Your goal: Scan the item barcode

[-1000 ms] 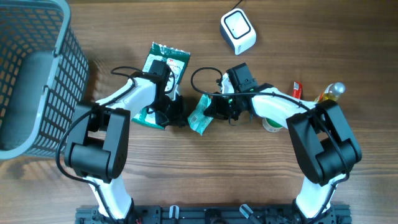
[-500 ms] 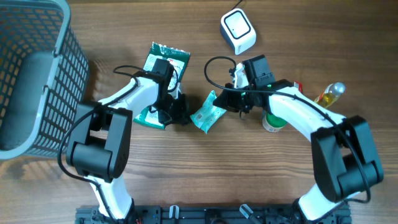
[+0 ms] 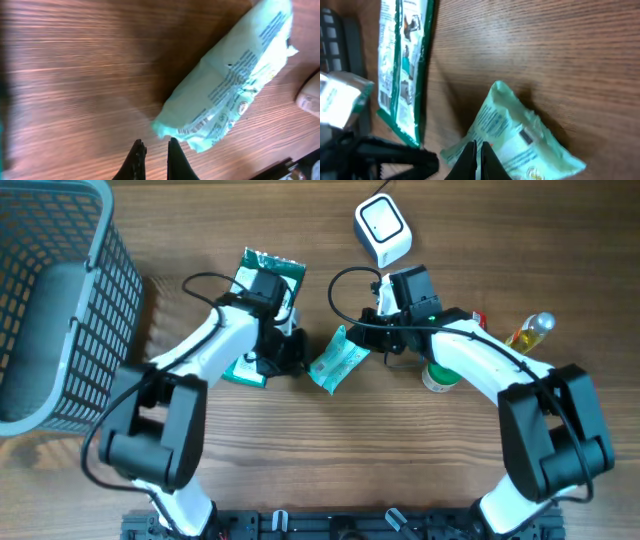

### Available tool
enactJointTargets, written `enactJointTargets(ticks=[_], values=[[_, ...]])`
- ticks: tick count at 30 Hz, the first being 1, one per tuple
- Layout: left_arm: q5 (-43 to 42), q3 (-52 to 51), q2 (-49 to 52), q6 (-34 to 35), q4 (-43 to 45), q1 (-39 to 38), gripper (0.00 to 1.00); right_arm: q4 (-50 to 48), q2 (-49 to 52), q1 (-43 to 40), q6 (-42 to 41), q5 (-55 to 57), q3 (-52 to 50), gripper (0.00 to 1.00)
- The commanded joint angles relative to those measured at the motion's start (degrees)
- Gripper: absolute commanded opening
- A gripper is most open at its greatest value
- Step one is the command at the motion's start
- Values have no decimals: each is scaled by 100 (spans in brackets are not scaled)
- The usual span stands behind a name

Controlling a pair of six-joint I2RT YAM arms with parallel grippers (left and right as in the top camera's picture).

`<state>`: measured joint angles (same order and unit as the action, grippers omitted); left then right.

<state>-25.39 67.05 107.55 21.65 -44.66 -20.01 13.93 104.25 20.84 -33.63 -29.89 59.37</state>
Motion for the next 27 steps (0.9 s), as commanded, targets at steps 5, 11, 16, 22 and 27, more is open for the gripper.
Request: enactJointTargets(ticks=[5, 11, 16, 22, 27], values=[[162, 24, 894, -96, 382, -205, 4, -321, 994, 20, -90, 278, -24, 5], [487, 4, 1095, -37, 269, -184, 4, -313, 1137, 20, -76, 280, -9, 13], [485, 260, 413, -35, -306, 186, 4, -44, -13, 22, 70, -13, 4, 20], [494, 273, -695, -37, -317, 153, 4, 715, -866, 20, 131, 581, 4, 48], [514, 173, -568, -15, 107, -48, 4, 975, -846, 20, 129, 1093, -17, 68]])
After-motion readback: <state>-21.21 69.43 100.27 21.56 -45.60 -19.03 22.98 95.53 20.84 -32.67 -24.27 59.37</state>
